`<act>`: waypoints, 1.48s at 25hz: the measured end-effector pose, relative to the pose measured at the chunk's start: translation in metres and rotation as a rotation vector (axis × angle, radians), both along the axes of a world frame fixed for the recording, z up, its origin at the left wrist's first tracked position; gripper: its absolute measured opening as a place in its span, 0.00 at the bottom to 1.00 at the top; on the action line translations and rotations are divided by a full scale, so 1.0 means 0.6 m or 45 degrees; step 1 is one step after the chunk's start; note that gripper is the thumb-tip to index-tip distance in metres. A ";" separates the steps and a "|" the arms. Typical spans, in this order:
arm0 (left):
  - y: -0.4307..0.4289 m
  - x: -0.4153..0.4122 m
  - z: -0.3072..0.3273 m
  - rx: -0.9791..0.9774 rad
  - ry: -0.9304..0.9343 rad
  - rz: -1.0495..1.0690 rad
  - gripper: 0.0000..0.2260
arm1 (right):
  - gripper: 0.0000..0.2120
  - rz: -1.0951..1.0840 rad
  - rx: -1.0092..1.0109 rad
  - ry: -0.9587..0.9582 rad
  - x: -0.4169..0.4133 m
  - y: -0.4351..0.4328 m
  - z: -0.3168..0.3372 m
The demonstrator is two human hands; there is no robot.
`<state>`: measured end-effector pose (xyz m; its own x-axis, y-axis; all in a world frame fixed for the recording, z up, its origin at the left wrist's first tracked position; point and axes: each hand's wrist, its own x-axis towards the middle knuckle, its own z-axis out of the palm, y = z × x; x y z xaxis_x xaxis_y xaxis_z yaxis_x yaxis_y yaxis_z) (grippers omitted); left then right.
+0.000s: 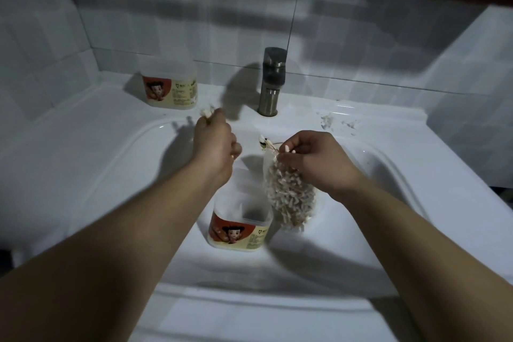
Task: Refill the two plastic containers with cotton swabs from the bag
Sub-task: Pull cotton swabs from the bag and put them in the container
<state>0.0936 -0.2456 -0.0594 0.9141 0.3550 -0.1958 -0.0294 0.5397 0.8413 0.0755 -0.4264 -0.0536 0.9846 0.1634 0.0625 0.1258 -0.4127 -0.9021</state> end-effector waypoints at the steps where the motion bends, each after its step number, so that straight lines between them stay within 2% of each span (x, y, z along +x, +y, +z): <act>1: -0.002 -0.004 -0.002 0.186 0.022 -0.079 0.04 | 0.07 -0.001 0.036 0.021 -0.001 -0.001 0.002; 4: -0.021 -0.017 -0.014 0.596 0.018 -0.372 0.08 | 0.07 0.023 0.086 0.040 -0.003 -0.001 0.003; 7: -0.037 -0.029 -0.024 0.803 -0.013 -0.510 0.09 | 0.05 0.030 0.060 0.013 -0.001 0.000 0.000; 14: -0.035 -0.031 -0.030 0.639 0.020 -0.397 0.11 | 0.03 0.004 0.106 -0.003 -0.001 0.001 0.001; 20: -0.018 -0.011 -0.013 0.465 -0.065 -0.136 0.12 | 0.06 -0.011 0.111 0.051 0.001 -0.001 0.005; 27: -0.025 -0.009 -0.003 0.252 -0.132 -0.147 0.12 | 0.06 -0.037 0.148 -0.009 -0.002 -0.001 0.012; 32: -0.026 -0.016 0.001 0.485 -0.242 -0.146 0.10 | 0.06 -0.080 0.238 -0.105 0.003 -0.009 0.019; 35: -0.029 -0.023 0.004 0.571 -0.270 -0.229 0.08 | 0.07 -0.104 0.390 -0.127 0.006 -0.011 0.024; 37: -0.030 -0.026 0.002 0.734 -0.254 -0.239 0.09 | 0.07 -0.107 0.488 -0.119 0.007 -0.013 0.027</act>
<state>0.0781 -0.2633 -0.0581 0.9701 0.1829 0.1595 -0.1647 0.0133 0.9863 0.0796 -0.4340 -0.0376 0.9807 0.0300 0.1934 0.1949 -0.0607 -0.9789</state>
